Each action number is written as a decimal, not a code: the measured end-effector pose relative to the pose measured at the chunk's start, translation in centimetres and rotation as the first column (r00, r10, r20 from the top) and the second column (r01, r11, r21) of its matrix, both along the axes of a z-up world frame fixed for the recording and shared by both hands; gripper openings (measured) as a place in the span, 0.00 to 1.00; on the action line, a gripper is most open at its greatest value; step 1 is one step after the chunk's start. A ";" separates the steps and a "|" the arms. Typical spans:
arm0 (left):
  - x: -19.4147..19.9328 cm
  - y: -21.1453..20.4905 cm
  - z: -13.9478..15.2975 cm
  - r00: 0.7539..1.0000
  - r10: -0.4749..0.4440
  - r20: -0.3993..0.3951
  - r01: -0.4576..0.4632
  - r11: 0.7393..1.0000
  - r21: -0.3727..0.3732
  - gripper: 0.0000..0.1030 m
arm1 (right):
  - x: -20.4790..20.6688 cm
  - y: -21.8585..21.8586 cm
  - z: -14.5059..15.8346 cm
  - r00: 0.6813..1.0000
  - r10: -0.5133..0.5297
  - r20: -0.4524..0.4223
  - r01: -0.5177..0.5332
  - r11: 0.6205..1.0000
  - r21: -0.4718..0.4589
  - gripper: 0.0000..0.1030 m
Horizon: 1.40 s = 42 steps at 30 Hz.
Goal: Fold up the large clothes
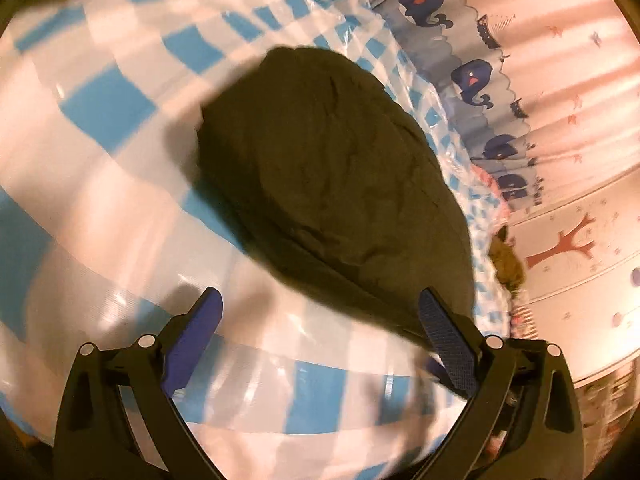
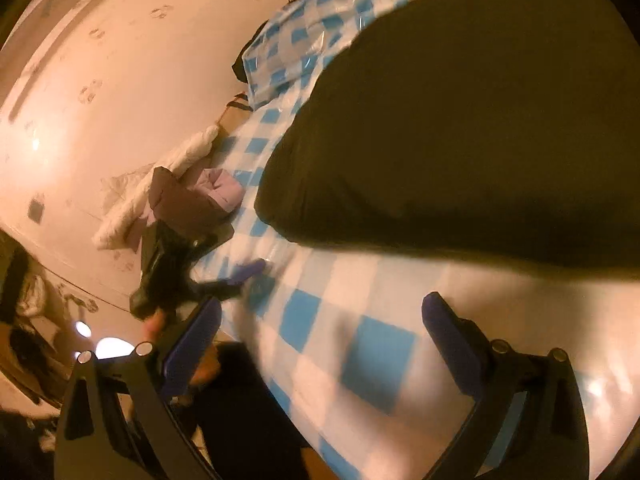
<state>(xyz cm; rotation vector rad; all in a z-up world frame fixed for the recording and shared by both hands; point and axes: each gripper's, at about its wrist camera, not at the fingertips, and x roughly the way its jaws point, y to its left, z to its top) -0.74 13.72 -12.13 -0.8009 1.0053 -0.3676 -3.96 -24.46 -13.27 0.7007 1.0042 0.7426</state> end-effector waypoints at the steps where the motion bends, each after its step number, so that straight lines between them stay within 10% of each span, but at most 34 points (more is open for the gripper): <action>1: 0.2 -0.3 -0.3 1.000 0.003 -0.008 -0.004 1.000 -0.022 0.91 | 1.2 0.3 -0.7 0.999 -0.027 -0.016 0.028 0.998 0.052 0.94; 10: 2.9 -5.5 -2.6 0.998 -0.035 -0.046 0.029 0.992 -0.125 0.92 | 5.9 -1.0 2.1 0.982 -0.187 -0.042 0.190 0.923 0.334 0.94; 25: 11.0 -4.7 -2.0 0.976 0.219 0.009 -0.218 0.974 -0.055 0.92 | 1.1 -3.5 3.6 0.992 -0.119 0.030 0.114 0.984 0.136 0.94; 28: 11.2 -4.9 -2.0 0.980 0.198 0.024 -0.197 0.980 -0.033 0.92 | -2.3 -9.9 6.0 0.945 -0.301 0.129 0.306 0.952 -0.015 0.94; 34: 11.1 -4.5 -2.1 0.981 0.188 0.036 -0.187 0.982 -0.033 0.92 | -7.2 -23.2 1.8 0.703 -0.699 -0.130 0.707 0.707 0.023 0.94; 42: 10.8 -4.3 -2.4 0.983 0.178 0.032 -0.177 0.984 -0.035 0.92 | -2.0 -23.2 -1.8 0.752 -0.629 -0.200 0.654 0.749 0.103 0.94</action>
